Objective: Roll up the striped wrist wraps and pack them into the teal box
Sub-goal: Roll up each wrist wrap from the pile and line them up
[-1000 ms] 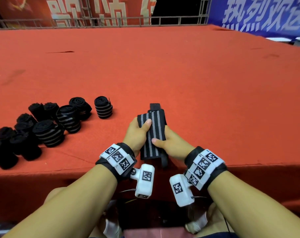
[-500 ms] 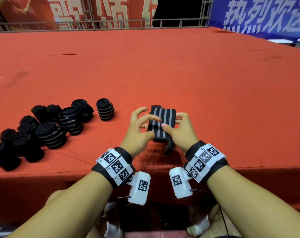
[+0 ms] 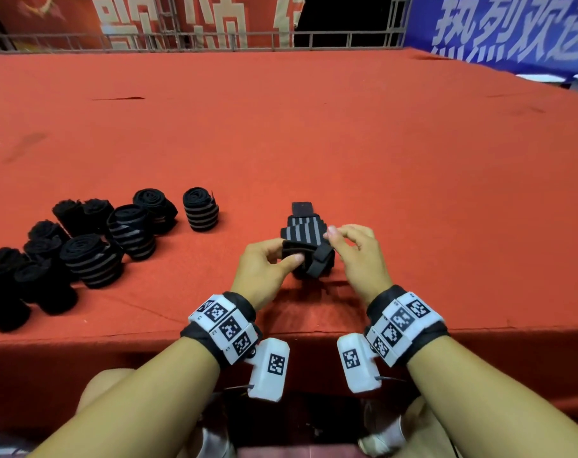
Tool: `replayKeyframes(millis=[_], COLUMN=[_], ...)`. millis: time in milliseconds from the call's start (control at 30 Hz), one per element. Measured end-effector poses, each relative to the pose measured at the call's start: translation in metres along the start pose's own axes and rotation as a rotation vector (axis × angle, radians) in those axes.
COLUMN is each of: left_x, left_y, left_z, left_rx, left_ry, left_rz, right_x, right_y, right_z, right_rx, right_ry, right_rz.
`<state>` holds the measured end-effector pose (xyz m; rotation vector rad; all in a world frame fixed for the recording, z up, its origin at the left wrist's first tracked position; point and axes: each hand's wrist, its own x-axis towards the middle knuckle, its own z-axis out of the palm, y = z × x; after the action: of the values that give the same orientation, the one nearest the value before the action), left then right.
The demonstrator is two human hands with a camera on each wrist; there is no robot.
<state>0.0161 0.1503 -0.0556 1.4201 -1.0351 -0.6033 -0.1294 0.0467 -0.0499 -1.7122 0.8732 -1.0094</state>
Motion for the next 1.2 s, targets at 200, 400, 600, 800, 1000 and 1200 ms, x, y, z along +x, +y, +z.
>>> replayKeyframes(millis=[200, 400, 600, 800, 1000, 1200], left_x=[-0.001, -0.007, -0.009, -0.005, -0.013, -0.014], left_y=[-0.015, -0.022, -0.047, -0.052, -0.053, -0.053], left_z=[0.003, 0.004, 0.003, 0.001, -0.004, -0.005], left_rx=[-0.130, -0.175, -0.101, -0.078, -0.173, -0.034], left_ry=[-0.003, -0.007, 0.010, -0.006, -0.030, -0.120], left_rz=[-0.140, -0.108, -0.094, -0.061, -0.102, -0.044], right_x=[-0.013, -0.018, -0.016, -0.013, -0.014, -0.015], right_y=[0.020, 0.039, 0.058, 0.063, 0.068, 0.065], right_z=[0.003, 0.010, 0.017, 0.015, 0.012, 0.010], right_rx=[0.167, 0.219, 0.146, 0.181, 0.214, 0.309], right_ry=[-0.239, -0.256, -0.253, -0.302, -0.311, -0.315], right_rz=[-0.020, -0.023, -0.136, -0.062, -0.055, -0.016])
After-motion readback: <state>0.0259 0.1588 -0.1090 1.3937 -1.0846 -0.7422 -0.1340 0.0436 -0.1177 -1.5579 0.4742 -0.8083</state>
